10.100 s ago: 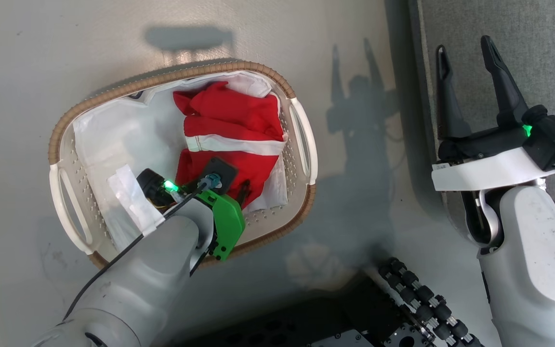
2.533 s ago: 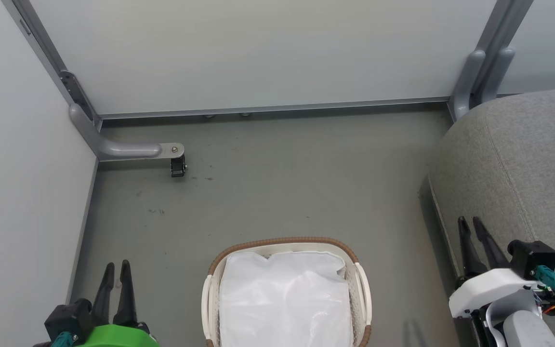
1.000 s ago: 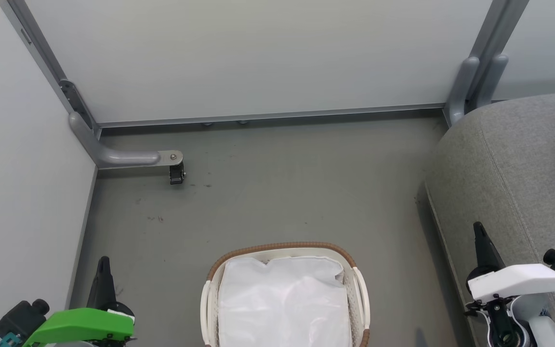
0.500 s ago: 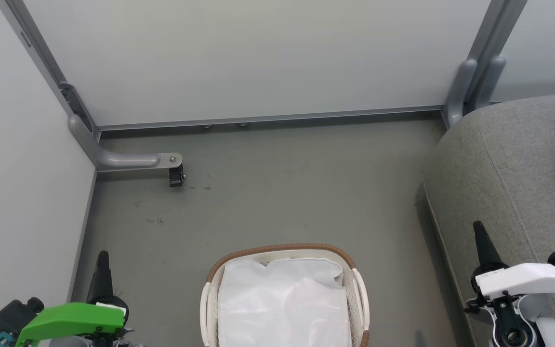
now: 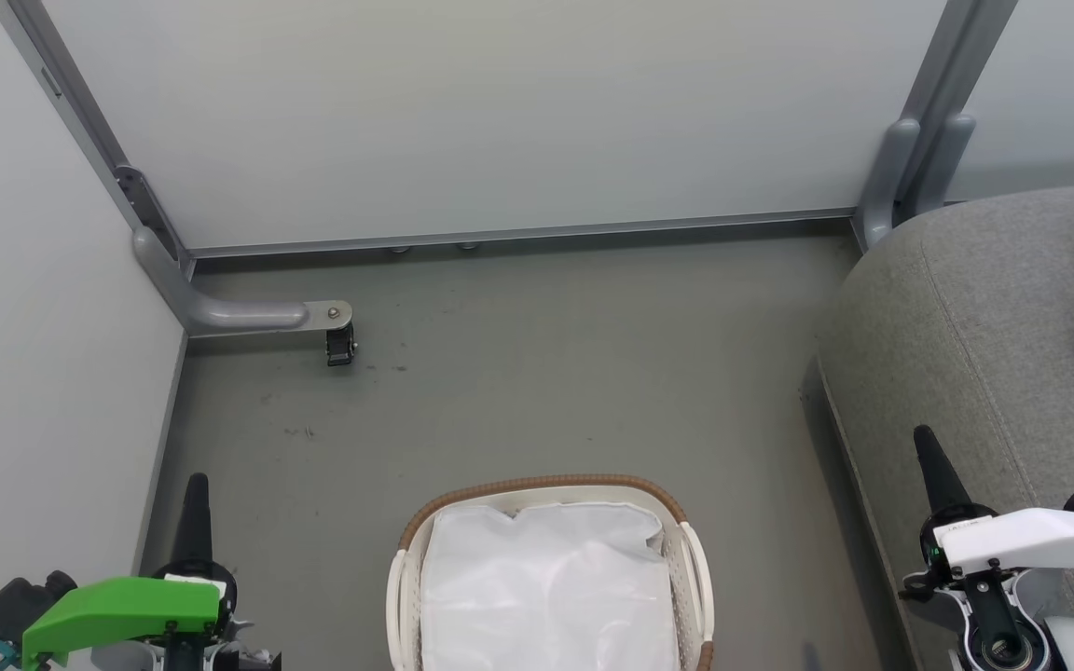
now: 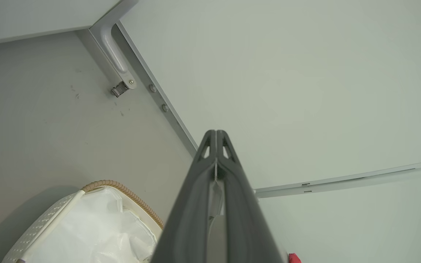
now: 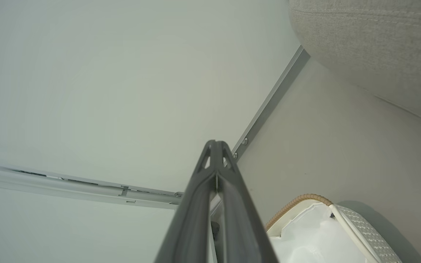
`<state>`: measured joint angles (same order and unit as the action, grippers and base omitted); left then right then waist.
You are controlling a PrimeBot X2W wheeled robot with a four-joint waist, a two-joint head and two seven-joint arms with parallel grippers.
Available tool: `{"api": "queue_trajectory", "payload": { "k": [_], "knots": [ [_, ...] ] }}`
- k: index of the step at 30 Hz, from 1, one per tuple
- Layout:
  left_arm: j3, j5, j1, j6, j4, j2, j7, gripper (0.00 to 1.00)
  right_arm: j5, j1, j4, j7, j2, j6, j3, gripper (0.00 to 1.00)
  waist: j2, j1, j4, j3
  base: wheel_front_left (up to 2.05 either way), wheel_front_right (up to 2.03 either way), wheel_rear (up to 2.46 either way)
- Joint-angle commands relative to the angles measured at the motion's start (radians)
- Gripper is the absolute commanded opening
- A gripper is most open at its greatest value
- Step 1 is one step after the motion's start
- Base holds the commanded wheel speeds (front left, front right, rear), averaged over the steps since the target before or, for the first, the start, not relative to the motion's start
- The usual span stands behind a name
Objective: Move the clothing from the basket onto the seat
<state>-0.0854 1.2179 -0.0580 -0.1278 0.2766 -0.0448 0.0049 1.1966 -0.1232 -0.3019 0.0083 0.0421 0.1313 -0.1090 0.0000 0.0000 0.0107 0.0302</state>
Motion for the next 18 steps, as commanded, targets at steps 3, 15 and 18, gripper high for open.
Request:
{"api": "queue_trajectory", "payload": {
  "k": [3, 15, 18],
  "knots": [
    [-0.006, 0.046, -0.028, -0.003, -0.012, -0.008, 0.012, 0.0, 0.047, 0.003, 0.016, 0.011, 0.008, -0.001, -0.003, 0.0, 0.0, 0.0, -0.001, -0.002, 0.0, 0.0, 0.0],
    [-0.013, 0.147, -0.037, -0.004, -0.018, -0.009, 0.039, 0.0, 0.152, 0.008, 0.029, 0.039, 0.009, -0.001, -0.004, 0.0, 0.0, 0.0, -0.003, -0.008, 0.0, 0.0, 0.0],
    [-0.014, 0.17, -0.04, -0.004, -0.02, -0.009, 0.048, 0.0, 0.177, 0.009, 0.032, 0.047, 0.009, -0.001, -0.005, 0.0, 0.0, 0.0, -0.004, -0.01, 0.0, 0.0, 0.0]
  ]
}}
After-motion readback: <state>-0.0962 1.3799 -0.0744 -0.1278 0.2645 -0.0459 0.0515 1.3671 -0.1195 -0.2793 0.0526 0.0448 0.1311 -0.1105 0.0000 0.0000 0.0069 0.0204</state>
